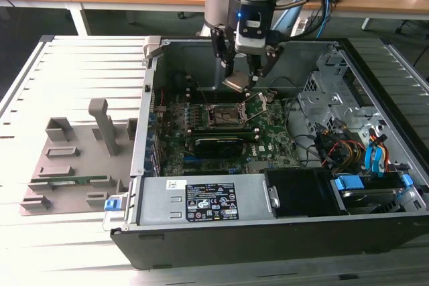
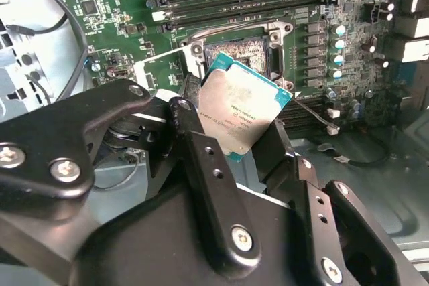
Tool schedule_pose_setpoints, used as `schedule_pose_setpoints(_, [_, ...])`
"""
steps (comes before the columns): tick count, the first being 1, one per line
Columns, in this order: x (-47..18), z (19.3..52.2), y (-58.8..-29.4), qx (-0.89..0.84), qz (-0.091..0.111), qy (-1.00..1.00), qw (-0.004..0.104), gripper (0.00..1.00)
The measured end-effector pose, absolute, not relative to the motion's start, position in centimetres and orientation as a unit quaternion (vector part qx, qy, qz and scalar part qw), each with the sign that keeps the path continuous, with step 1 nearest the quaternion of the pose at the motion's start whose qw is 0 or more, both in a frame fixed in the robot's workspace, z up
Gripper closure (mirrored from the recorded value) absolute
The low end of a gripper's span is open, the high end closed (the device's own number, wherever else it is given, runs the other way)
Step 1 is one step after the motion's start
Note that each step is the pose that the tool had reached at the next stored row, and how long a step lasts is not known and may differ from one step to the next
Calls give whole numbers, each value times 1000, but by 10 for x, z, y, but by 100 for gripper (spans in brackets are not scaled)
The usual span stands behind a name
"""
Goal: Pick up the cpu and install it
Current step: 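Place the cpu into insertion slot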
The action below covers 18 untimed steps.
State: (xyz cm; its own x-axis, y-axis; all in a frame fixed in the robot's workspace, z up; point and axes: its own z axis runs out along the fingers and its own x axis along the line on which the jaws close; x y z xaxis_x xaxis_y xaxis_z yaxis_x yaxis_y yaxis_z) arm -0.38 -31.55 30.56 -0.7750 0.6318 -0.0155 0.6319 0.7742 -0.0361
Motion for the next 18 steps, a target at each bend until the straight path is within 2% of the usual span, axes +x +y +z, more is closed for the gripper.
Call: schedule_pose_setpoints(18, [-4,306,-315,420,-23,907,1,45])
